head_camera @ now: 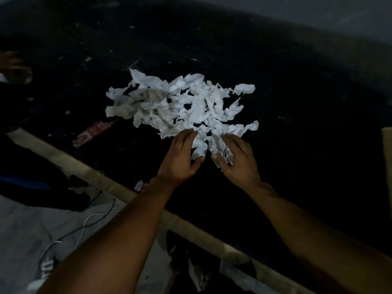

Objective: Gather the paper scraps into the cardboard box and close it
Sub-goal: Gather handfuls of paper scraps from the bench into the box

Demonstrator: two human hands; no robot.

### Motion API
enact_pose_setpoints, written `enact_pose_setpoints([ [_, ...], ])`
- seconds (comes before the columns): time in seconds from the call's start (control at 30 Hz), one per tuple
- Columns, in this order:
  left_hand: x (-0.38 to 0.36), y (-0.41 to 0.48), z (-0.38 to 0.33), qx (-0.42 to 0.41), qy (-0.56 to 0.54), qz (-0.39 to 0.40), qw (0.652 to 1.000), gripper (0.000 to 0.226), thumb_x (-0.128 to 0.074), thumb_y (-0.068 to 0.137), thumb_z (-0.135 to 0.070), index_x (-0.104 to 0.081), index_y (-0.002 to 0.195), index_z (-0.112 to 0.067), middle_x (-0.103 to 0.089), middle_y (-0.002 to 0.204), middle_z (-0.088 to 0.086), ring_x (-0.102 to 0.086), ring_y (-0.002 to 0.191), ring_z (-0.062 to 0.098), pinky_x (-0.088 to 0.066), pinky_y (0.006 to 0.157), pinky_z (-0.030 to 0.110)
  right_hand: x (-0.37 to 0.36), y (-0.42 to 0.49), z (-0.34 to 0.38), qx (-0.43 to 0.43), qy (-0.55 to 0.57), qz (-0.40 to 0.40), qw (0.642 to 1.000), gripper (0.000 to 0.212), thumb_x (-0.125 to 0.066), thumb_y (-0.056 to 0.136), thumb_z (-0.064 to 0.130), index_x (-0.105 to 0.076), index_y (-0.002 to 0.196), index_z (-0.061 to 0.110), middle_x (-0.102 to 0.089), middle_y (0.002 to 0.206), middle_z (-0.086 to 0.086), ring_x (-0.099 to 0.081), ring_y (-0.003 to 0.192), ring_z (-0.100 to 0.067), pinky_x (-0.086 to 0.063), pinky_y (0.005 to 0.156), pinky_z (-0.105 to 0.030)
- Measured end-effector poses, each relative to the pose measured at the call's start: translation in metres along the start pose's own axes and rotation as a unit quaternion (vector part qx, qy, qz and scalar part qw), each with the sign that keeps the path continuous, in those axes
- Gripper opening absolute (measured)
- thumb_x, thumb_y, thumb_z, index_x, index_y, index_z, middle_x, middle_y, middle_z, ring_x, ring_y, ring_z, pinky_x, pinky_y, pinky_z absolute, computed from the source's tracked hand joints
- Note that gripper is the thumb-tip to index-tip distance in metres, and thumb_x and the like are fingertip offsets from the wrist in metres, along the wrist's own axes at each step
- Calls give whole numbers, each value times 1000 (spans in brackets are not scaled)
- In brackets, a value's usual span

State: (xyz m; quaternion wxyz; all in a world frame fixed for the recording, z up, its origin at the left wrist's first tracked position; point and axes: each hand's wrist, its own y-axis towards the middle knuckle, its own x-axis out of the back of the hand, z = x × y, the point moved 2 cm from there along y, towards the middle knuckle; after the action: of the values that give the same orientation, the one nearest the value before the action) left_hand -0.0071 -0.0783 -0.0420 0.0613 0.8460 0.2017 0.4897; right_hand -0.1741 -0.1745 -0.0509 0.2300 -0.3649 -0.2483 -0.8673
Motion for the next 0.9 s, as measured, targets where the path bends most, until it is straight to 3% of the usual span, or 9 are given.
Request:
enact_pose_setpoints([
  [0.17, -16, 17, 25, -19, 78, 93, 992, 84, -43, 81, -63, -22, 151, -20, -25, 156, 5, -16, 143, 31, -18, 115, 50, -18, 11, -7, 3, -58, 55, 997, 68, -52, 84, 58, -43, 144, 27, -40, 150, 1, -38, 132, -26, -35, 108, -42],
  [0.27, -26, 20, 38, -28, 92, 144, 985, 86, -39, 78, -65, -31, 148, -16, -39, 148, 9, -24, 140, 36, -19, 112, 55, -31, 14, -14, 8, -88, 78, 993, 68, -49, 81, 58, -47, 141, 25, -45, 147, 1, -44, 129, -28, -41, 102, -48],
  [0.37, -36, 18, 47, -43, 82, 190, 977, 78, -39, 77, -54, -44, 140, -8, -49, 135, 15, -36, 132, 39, -30, 109, 54, -41, 12, -20, 9, -99, 78, 992, 63, -49, 81, 53, -53, 137, 24, -52, 141, 1, -47, 125, -28, -43, 98, -46],
  [0.47, -43, 12, 50, -63, 27, 156, 985, 60, -50, 81, -39, -51, 129, -3, -53, 122, 19, -46, 117, 39, -35, 104, 47, -44, 12, -23, -7, -82, 55, 995, 53, -49, 80, 49, -63, 124, 24, -57, 132, 2, -45, 123, -24, -37, 98, -38],
  [0.53, -45, 9, 50, -71, 19, 117, 990, 58, -52, 84, -39, -48, 128, -1, -53, 122, 18, -48, 112, 37, -35, 101, 46, -45, 13, -25, -18, -67, 38, 997, 45, -50, 79, 46, -68, 112, 21, -61, 124, 1, -45, 119, -24, -36, 95, -36],
  [0.63, -39, 9, 41, -83, 18, 56, 995, 71, -58, 87, -37, -29, 139, 2, -48, 129, 24, -43, 109, 32, -39, 94, 48, -45, 13, -27, -18, -66, 8, 998, 33, -53, 80, 41, -69, 97, 18, -63, 110, -2, -47, 110, -25, -43, 89, -41],
  [0.73, -34, 13, 36, -83, 30, 23, 996, 71, -56, 92, -32, -15, 146, -11, -40, 138, 34, -49, 106, 41, -43, 91, 47, -45, 16, -26, -31, -60, -20, 998, 27, -56, 82, 41, -64, 83, 16, -62, 97, -2, -47, 101, -26, -39, 85, -35],
  [0.83, -37, 19, 44, 19, -8, 39, 999, 77, -56, 93, -37, -19, 143, 8, -41, 140, 30, -52, 107, 42, -45, 90, 45, -47, 19, -28, -76, -41, 5, 996, 27, -61, 81, 40, -63, 100, 21, -63, 101, 1, -47, 106, -26, -36, 89, -34],
  [0.9, -45, 22, 51, 28, 19, 56, 998, 70, -54, 93, -37, -31, 136, 14, -51, 129, 29, -55, 100, 40, -45, 88, 44, -49, 20, -31, -85, -46, 13, 995, 36, -63, 80, 39, -63, 113, 23, -65, 104, 1, -50, 108, -27, -34, 92, -32],
])
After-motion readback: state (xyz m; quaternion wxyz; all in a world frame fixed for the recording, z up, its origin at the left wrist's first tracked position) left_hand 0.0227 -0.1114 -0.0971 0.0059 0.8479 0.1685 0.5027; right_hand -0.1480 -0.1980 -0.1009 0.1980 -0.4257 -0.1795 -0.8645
